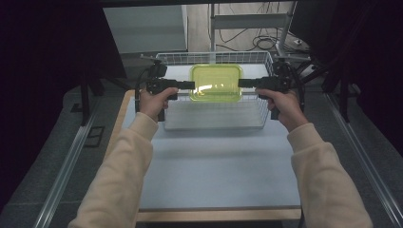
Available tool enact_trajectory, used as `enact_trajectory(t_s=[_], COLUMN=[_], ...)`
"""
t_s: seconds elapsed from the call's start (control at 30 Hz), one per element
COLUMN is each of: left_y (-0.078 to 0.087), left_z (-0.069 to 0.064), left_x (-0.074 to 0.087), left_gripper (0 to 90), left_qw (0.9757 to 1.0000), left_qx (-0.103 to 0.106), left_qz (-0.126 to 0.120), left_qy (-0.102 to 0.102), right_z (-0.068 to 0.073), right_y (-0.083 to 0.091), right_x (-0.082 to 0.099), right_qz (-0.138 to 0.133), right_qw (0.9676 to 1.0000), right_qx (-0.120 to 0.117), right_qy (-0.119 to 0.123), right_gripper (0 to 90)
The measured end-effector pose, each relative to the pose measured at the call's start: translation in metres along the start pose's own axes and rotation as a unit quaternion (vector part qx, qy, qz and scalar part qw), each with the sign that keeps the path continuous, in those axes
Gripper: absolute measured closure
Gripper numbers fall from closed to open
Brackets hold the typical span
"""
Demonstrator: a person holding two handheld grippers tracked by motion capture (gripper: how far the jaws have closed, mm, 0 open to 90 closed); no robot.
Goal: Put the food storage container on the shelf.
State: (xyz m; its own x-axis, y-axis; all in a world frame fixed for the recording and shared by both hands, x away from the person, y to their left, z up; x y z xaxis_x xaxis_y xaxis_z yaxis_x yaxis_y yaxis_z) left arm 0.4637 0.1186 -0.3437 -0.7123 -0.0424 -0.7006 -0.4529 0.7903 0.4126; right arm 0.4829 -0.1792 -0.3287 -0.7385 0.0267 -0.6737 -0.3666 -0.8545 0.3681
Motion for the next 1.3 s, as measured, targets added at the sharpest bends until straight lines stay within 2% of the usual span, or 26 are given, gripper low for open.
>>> enact_trajectory(t_s=[0.17, 0.3, 0.43, 0.7, 1.03, 1.2, 1.3], left_y=[-0.001, -0.004, -0.008, -0.014, -0.017, -0.021, -0.025], left_z=[0.004, 0.006, 0.011, 0.021, 0.029, 0.032, 0.034], left_x=[-0.011, -0.021, -0.026, -0.029, -0.030, -0.032, -0.033], left_gripper=[80.6, 80.6, 80.6, 80.4, 79.8, 78.1, 75.3], left_qw=[1.0000, 1.0000, 0.9999, 0.9995, 0.9992, 0.9986, 0.9983], left_qx=[0.005, 0.001, 0.002, -0.004, -0.001, -0.001, -0.001], left_qz=[0.000, -0.001, -0.001, 0.002, 0.002, -0.006, -0.008], left_qy=[0.002, 0.003, 0.013, 0.030, 0.040, 0.052, 0.057], right_z=[-0.003, -0.004, -0.009, -0.021, -0.024, -0.026, -0.028], right_y=[-0.003, -0.005, -0.009, -0.020, -0.027, -0.030, -0.034], right_x=[-0.012, -0.021, -0.028, -0.034, -0.035, -0.037, -0.038], right_qz=[-0.002, -0.001, -0.002, 0.000, -0.002, -0.005, -0.010], right_qw=[1.0000, 1.0000, 1.0000, 0.9996, 0.9993, 0.9989, 0.9986], right_qx=[0.000, 0.000, 0.004, 0.014, 0.026, 0.035, 0.043], right_qy=[-0.001, -0.003, -0.008, -0.023, -0.029, -0.030, -0.030], right_gripper=[82.1, 82.1, 81.9, 81.1, 79.1, 75.9, 70.6])
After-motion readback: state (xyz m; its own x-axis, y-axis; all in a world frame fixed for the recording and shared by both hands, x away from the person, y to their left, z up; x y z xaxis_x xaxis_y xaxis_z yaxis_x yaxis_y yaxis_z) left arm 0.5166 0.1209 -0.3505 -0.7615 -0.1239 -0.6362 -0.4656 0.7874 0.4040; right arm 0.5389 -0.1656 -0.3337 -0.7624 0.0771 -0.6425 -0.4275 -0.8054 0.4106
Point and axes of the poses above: each handheld gripper's, and its own axes: y roughly backward along the jaws, x roughly out of its underside, z roughly to its left, the point moved 4 cm from there along -y, roughly forward along the jaws
